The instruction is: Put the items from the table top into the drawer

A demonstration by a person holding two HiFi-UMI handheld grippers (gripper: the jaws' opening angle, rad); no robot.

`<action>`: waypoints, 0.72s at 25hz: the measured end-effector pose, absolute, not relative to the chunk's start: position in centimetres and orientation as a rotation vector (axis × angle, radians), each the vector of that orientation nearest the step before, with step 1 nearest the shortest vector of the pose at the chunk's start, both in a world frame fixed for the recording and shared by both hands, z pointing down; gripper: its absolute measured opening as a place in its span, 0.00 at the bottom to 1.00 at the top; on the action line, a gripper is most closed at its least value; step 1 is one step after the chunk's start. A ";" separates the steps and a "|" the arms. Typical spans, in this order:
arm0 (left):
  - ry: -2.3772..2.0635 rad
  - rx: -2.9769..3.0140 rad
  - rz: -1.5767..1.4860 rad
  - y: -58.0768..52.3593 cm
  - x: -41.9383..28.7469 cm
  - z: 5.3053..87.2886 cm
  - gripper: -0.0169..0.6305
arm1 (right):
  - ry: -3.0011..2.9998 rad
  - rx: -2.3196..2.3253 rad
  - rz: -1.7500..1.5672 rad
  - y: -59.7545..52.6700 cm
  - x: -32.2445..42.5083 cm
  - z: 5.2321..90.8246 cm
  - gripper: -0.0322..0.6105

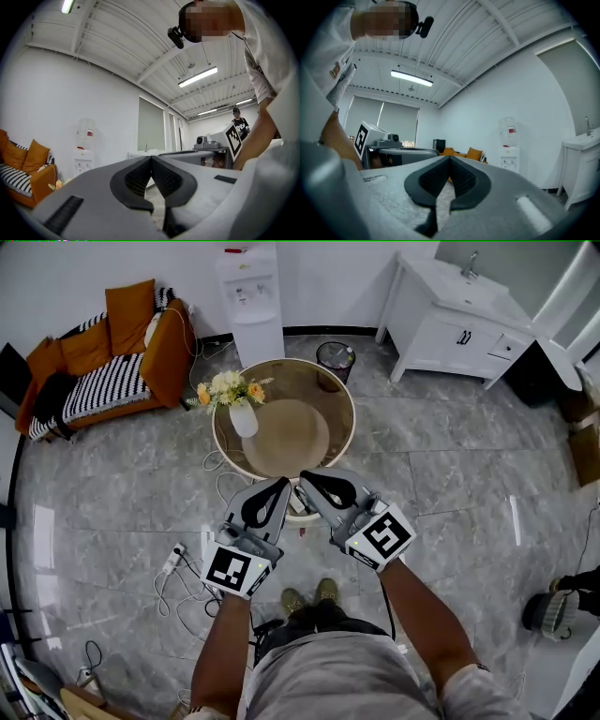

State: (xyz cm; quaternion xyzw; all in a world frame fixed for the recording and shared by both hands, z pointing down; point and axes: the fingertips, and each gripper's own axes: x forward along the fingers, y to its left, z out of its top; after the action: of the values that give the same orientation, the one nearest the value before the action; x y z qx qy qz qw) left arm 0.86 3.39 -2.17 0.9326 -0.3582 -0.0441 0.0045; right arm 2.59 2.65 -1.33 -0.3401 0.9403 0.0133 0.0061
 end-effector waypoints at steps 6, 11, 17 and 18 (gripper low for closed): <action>-1.124 2.925 -0.135 4.4 0.8 -2.4 0.03 | 2.948 -1.053 0.039 3.8 2.3 -1.4 0.05; -1.122 2.929 -0.130 4.6 0.7 -2.7 0.03 | 2.944 -1.056 0.048 4.1 2.4 -1.9 0.05; -1.121 2.933 -0.136 5.0 0.6 -3.0 0.03 | 2.938 -1.060 0.064 4.6 2.3 -2.2 0.05; -1.122 2.932 -0.135 5.1 0.5 -2.9 0.03 | 2.937 -1.061 0.066 4.7 2.3 -2.2 0.05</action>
State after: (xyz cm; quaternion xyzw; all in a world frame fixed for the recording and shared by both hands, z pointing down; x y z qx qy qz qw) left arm 0.54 5.06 -2.93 0.9331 -0.3570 -0.0429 -0.0002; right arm 2.29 4.67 -2.23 -0.3397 0.9403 0.0210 0.0089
